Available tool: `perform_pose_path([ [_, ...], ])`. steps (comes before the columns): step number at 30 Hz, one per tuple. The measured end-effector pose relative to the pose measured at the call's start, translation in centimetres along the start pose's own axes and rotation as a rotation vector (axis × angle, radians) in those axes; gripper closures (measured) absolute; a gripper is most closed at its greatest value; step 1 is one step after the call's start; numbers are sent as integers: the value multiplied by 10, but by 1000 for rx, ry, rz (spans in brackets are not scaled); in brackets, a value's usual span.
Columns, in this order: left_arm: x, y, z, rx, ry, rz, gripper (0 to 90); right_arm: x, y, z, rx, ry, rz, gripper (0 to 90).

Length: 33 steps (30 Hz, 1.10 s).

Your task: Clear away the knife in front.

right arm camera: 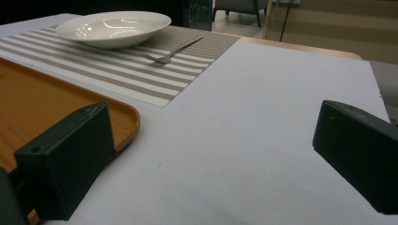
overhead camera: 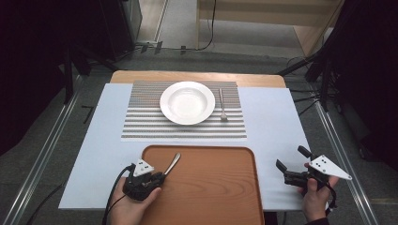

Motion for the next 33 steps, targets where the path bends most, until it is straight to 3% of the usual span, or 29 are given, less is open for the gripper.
perform_pose_path([
  [2,-1,4,2,27,-8,-4,701,0,0,0,-1,0,0,0],
  [4,-1,7,3,49,0,-25,756,0,0,0,-2,-1,2,0],
  [5,0,9,1,57,-15,-34,816,0,0,0,-1,0,2,0],
  [6,2,11,-1,54,-34,-41,883,0,0,0,-1,0,4,0],
  [9,8,14,-14,22,-77,-72,894,0,0,0,-3,0,8,0],
  [13,15,20,-32,-10,-80,-131,897,0,0,0,-3,-4,7,0],
  [17,13,20,-43,-47,-51,-172,897,0,0,-1,-4,-5,8,0],
  [22,-1,20,-38,-44,-28,-152,897,0,0,0,-4,-4,9,0],
  [28,-19,16,-25,-37,32,-139,896,-1,0,0,-8,-3,11,0],
  [33,-31,12,-17,-35,22,-112,897,-1,0,-1,-10,-5,13,0],
])
Point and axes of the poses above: each handheld gripper's, and its own axes: z roughly backward along the jaws, y roughly out of its top, x roughly to its right, the point moved 3 cm from there along -z, roughly forward along the jaws, and after that the axes turned 12 degrees about x, right-handed, at the moved point
